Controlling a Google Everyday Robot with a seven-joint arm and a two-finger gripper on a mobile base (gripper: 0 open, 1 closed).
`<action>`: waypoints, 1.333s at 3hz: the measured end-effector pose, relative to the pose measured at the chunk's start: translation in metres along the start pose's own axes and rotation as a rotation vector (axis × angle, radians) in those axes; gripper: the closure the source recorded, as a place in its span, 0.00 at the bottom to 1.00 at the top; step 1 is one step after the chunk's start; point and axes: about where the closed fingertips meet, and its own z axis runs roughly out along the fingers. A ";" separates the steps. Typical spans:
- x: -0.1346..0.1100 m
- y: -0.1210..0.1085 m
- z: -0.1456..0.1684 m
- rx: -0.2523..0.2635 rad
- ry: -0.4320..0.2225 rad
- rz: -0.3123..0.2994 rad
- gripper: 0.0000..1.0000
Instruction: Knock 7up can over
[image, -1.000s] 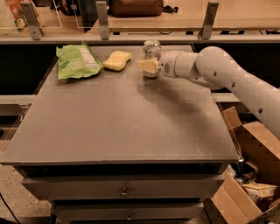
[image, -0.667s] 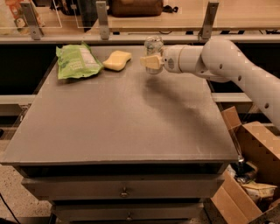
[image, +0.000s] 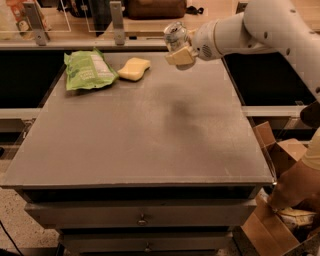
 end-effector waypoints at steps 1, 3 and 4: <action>0.003 0.021 -0.021 -0.083 0.147 -0.186 1.00; 0.045 0.097 -0.072 -0.296 0.456 -0.443 0.84; 0.059 0.133 -0.084 -0.357 0.542 -0.548 0.60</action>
Offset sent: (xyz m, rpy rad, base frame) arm -0.1523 -0.0483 -0.0350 -0.7053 0.1622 0.4188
